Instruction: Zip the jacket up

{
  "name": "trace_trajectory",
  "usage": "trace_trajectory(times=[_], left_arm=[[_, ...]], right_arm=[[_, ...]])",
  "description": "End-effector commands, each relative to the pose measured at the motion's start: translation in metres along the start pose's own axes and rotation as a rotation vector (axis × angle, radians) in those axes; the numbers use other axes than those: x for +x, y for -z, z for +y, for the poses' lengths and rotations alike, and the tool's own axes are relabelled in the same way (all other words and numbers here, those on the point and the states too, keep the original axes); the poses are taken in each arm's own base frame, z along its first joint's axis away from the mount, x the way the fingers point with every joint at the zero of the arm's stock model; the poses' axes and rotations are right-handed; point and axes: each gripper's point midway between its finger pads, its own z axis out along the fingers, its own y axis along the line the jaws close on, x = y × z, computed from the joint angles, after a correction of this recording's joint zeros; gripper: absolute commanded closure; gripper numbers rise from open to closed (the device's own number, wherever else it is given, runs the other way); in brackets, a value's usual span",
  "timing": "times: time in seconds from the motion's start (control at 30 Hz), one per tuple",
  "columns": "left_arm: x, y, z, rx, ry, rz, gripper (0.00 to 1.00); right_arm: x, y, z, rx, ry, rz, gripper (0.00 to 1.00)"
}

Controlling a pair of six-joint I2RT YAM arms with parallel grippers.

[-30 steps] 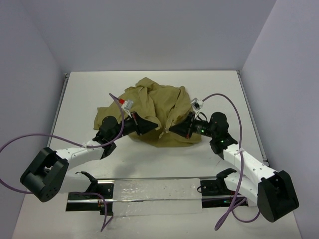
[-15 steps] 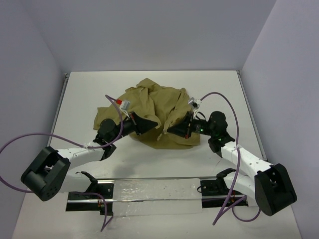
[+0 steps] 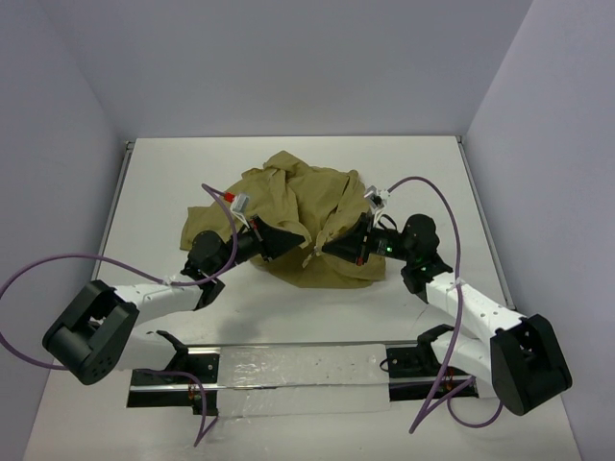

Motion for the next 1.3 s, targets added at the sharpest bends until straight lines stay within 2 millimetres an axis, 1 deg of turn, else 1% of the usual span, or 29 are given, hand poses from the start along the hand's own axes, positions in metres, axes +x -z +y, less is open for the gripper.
trace_trajectory(times=[0.0, 0.57, 1.27], left_arm=[[-0.010, 0.000, -0.020, 0.077, -0.031, -0.039, 1.00], [-0.005, -0.001, -0.023, 0.091, -0.025, -0.025, 1.00], [-0.003, -0.001, -0.025, 0.096, -0.028, -0.010, 1.00]], right_arm=[[-0.026, -0.004, 0.008, -0.025, 0.074, -0.056, 1.00], [-0.034, -0.007, 0.008, -0.022, 0.077, -0.073, 1.00], [-0.038, -0.008, 0.009, -0.029, 0.079, -0.080, 1.00]])
